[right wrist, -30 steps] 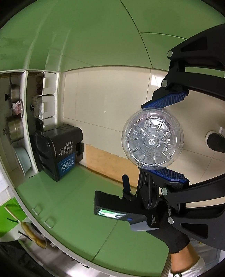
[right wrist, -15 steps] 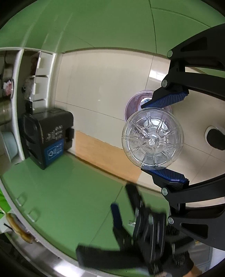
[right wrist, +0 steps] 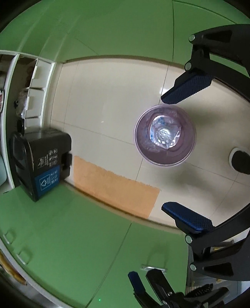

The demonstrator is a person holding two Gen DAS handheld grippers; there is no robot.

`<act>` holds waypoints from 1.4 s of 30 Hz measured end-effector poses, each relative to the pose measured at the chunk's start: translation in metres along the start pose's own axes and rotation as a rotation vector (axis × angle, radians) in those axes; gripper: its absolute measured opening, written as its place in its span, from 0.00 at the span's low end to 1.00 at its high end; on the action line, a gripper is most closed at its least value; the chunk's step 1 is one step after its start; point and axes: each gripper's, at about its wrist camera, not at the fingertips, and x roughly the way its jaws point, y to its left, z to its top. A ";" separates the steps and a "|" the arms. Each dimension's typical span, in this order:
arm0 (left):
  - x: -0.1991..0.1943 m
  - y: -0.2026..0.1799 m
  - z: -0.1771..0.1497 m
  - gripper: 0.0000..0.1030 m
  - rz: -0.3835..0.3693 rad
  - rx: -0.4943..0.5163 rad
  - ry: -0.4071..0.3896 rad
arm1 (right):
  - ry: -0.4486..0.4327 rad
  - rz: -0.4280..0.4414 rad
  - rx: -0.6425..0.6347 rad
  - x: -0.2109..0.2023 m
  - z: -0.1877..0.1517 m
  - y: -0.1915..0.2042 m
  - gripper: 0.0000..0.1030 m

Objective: Collect trash
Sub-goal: 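Open both grippers to drop the bag and bottle into the wastebasket, then move both tools back toward the counter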

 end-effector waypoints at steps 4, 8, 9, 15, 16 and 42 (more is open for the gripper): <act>-0.010 -0.013 0.004 0.97 -0.014 0.017 -0.008 | -0.008 -0.018 0.015 -0.021 -0.002 -0.001 0.94; -0.038 -0.036 0.012 0.97 -0.033 0.042 -0.024 | -0.035 -0.038 0.046 -0.067 -0.005 -0.004 0.95; -0.045 -0.042 0.013 0.97 -0.038 0.047 -0.028 | -0.047 -0.041 0.055 -0.081 -0.007 -0.005 0.95; -0.125 -0.095 0.025 0.97 -0.091 0.117 -0.073 | -0.146 -0.054 0.111 -0.192 -0.020 -0.006 0.95; -0.136 -0.101 0.026 0.97 -0.097 0.128 -0.079 | -0.174 -0.060 0.118 -0.220 -0.024 -0.005 0.95; -0.429 -0.407 -0.006 0.97 -0.394 0.540 -0.331 | -0.736 -0.408 0.442 -0.673 -0.246 -0.077 0.95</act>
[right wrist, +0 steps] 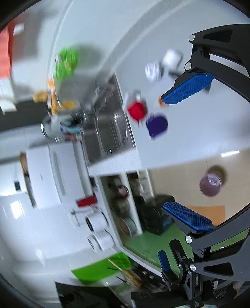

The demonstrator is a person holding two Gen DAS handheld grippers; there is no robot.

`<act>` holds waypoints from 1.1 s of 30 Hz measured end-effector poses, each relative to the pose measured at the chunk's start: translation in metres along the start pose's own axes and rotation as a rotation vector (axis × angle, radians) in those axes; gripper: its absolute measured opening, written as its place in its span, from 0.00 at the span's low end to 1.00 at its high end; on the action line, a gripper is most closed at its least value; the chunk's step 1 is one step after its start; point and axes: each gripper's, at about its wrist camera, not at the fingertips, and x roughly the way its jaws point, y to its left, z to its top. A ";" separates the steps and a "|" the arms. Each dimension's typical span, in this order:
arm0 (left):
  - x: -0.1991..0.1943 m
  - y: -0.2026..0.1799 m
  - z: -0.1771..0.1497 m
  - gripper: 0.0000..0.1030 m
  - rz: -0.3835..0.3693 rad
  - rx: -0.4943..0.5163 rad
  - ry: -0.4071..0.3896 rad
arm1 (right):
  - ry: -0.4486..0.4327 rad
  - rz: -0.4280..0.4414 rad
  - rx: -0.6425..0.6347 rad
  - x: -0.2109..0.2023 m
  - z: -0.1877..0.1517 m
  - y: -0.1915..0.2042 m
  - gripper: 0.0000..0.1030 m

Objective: Collect trash
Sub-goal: 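Move both tools back toward the counter, then grasp the patterned black tube with the right gripper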

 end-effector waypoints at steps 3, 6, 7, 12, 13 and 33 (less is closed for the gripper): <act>0.009 -0.034 0.011 0.97 -0.036 0.035 -0.001 | -0.006 -0.044 0.026 -0.018 -0.004 -0.031 0.95; 0.021 -0.067 0.019 0.97 -0.063 0.066 0.007 | -0.005 -0.082 0.052 -0.026 -0.008 -0.060 0.95; 0.028 -0.079 0.022 0.97 -0.072 0.079 0.013 | -0.001 -0.091 0.058 -0.027 -0.011 -0.068 0.95; 0.055 -0.105 0.027 0.97 -0.083 0.116 0.041 | 0.030 -0.137 0.083 -0.017 -0.017 -0.092 0.95; 0.060 -0.107 0.028 0.97 -0.084 0.121 0.047 | 0.039 -0.144 0.088 -0.013 -0.019 -0.094 0.95; 0.142 -0.083 0.057 0.97 -0.139 0.181 0.134 | 0.441 -0.320 0.285 0.155 -0.056 -0.143 0.94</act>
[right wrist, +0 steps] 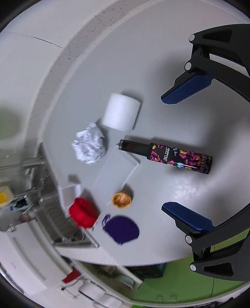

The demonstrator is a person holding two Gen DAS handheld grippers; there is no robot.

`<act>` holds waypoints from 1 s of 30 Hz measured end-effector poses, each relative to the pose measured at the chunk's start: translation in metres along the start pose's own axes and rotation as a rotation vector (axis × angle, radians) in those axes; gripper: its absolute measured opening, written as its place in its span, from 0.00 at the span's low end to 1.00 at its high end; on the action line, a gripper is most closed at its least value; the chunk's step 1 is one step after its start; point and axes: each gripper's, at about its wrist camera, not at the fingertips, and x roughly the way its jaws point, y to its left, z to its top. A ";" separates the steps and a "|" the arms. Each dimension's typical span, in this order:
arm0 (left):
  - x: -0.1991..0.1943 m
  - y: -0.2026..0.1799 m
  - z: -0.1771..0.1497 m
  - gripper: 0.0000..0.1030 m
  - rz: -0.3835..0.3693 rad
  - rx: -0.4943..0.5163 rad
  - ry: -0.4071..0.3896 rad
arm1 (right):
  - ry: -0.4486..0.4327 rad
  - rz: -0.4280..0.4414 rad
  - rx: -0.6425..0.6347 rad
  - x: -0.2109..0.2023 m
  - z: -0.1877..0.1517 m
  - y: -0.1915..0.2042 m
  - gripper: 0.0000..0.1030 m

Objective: Collect trash
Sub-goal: 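Grasp the patterned black tube with the right gripper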

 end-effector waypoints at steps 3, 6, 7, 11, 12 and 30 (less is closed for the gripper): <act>0.004 0.006 -0.001 0.97 0.000 -0.006 0.008 | 0.038 0.001 0.009 0.013 -0.001 0.000 0.81; 0.007 0.012 -0.001 0.97 -0.003 -0.016 0.015 | 0.075 -0.007 0.005 0.021 -0.003 0.001 0.58; 0.008 0.013 -0.001 0.97 -0.003 -0.019 0.017 | 0.071 -0.013 0.002 0.021 -0.004 0.001 0.57; 0.009 0.013 -0.001 0.97 -0.004 -0.021 0.018 | 0.073 -0.030 -0.022 0.017 -0.003 0.003 0.31; 0.009 0.013 -0.001 0.97 -0.005 -0.021 0.018 | 0.078 -0.018 -0.026 0.017 -0.003 0.003 0.26; 0.044 0.004 0.027 0.97 -0.011 -0.031 0.022 | -0.073 0.054 -0.126 -0.062 -0.004 -0.005 0.21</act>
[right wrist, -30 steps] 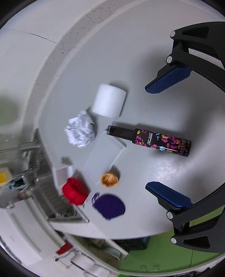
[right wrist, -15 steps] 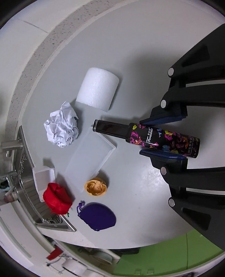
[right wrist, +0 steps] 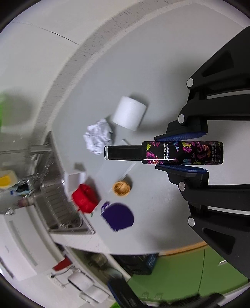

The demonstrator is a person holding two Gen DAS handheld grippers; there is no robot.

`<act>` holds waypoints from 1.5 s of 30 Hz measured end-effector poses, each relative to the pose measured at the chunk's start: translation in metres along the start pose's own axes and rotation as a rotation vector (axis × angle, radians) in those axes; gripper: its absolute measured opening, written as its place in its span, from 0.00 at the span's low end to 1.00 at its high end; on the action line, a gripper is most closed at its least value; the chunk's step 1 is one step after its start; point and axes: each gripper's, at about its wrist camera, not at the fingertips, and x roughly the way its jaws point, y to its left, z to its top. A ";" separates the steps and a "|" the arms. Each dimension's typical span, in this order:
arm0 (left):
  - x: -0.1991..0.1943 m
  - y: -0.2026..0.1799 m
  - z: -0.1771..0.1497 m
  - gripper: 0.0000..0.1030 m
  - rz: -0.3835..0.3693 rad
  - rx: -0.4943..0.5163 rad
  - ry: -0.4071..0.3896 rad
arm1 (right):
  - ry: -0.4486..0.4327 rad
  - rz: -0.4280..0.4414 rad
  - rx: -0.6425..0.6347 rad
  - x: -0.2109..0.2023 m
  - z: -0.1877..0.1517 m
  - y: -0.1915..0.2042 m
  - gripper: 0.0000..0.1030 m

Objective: Collect trash
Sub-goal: 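Grasp the patterned black tube with the right gripper, then grasp the red cloth with the left gripper while the right gripper holds the tube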

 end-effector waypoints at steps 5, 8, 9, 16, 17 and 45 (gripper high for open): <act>0.027 -0.004 0.018 0.97 -0.001 0.001 0.010 | -0.035 0.024 -0.021 -0.022 0.008 -0.005 0.21; 0.044 -0.006 0.028 0.97 0.007 0.000 0.016 | -0.045 0.035 -0.028 -0.029 0.011 -0.006 0.21; 0.051 -0.007 0.032 0.97 0.007 -0.002 0.018 | -0.047 0.039 -0.030 -0.031 0.013 -0.007 0.21; 0.101 0.001 0.050 0.97 0.024 -0.014 0.063 | -0.042 0.052 -0.040 -0.030 0.018 -0.015 0.21; 0.109 0.002 0.052 0.97 0.031 -0.014 0.074 | -0.040 0.052 -0.040 -0.029 0.017 -0.016 0.21; 0.172 -0.003 0.055 0.19 -0.021 0.032 0.183 | -0.040 0.058 -0.025 -0.023 0.020 -0.021 0.21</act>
